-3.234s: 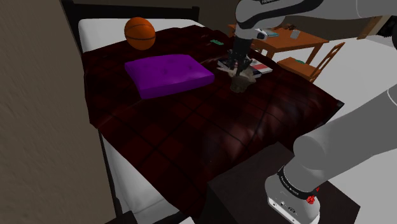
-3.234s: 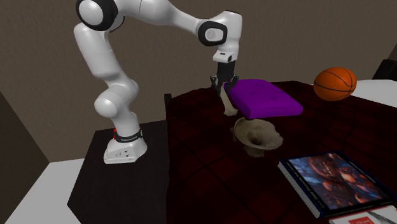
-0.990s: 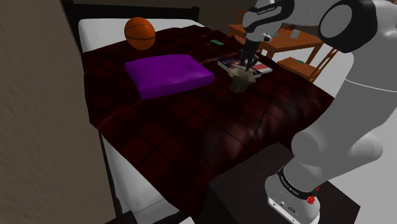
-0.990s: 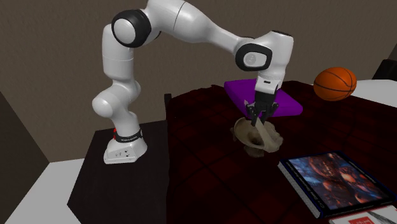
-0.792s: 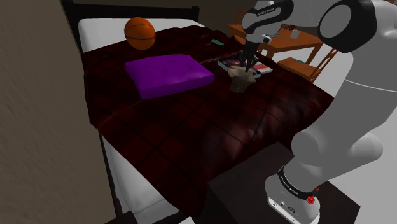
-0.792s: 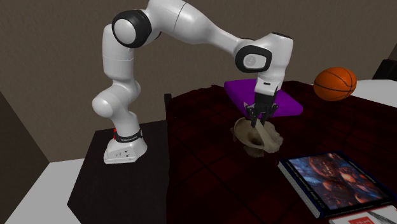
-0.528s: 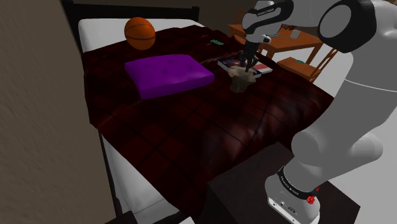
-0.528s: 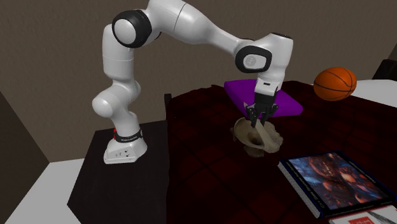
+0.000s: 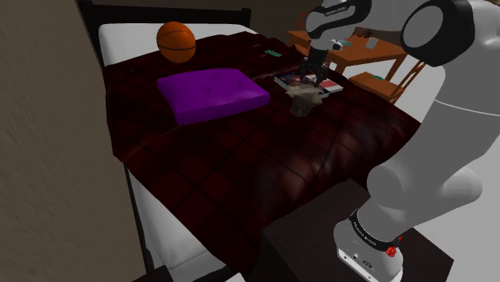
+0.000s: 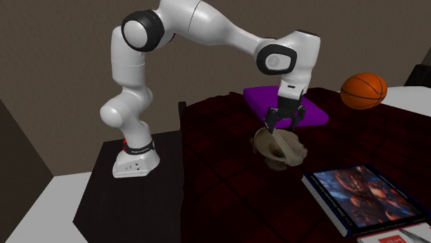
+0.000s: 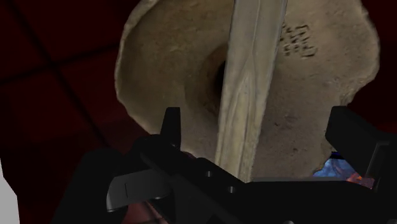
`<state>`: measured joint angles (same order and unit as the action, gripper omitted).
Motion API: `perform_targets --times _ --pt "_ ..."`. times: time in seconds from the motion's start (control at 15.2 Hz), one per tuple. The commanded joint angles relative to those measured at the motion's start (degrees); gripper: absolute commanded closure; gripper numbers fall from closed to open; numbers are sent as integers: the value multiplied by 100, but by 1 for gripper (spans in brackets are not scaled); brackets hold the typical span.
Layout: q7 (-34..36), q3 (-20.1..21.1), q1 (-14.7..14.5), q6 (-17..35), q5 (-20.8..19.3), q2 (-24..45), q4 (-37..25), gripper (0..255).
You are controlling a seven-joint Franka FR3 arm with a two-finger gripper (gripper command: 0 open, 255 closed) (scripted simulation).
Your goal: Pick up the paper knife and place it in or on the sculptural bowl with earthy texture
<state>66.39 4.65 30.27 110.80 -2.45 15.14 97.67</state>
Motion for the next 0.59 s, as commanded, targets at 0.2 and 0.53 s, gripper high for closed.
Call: perform_targets --times 0.2,0.53 --pt "-15 5 -2 -486 14 -99 -384 0" --pt "-15 5 -2 -487 14 -98 -385 0"
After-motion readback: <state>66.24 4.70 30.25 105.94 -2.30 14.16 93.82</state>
